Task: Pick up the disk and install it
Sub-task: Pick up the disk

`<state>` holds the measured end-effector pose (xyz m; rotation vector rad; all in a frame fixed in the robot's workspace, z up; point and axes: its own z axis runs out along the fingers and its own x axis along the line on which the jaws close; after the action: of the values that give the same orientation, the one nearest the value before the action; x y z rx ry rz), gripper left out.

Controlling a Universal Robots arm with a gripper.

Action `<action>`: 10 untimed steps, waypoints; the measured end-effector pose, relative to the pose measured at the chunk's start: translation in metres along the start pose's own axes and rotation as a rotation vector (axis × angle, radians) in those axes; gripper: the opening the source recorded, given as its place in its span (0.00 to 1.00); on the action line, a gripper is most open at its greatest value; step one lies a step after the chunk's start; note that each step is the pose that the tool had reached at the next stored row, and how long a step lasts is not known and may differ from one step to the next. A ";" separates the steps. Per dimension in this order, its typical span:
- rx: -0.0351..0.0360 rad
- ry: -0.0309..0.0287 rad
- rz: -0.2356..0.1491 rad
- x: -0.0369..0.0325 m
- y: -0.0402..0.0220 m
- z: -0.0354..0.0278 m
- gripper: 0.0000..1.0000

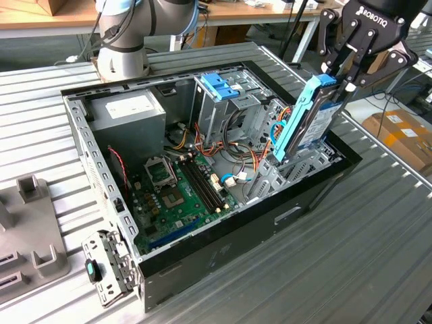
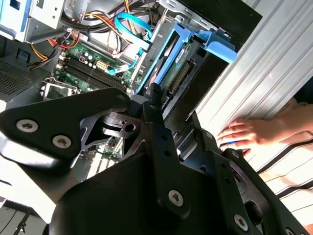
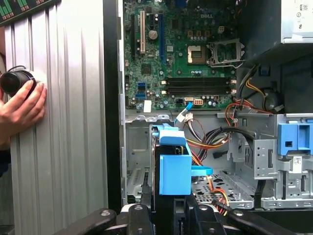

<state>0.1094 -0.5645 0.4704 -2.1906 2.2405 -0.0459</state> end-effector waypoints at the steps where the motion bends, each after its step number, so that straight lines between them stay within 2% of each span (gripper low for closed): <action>1: 0.0000 0.0000 0.000 0.0000 0.0002 0.0013 0.35; 10: 0.0001 -0.0006 -0.005 -0.0002 0.0008 0.0046 0.35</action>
<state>0.1088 -0.5644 0.4658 -2.1959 2.2348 -0.0454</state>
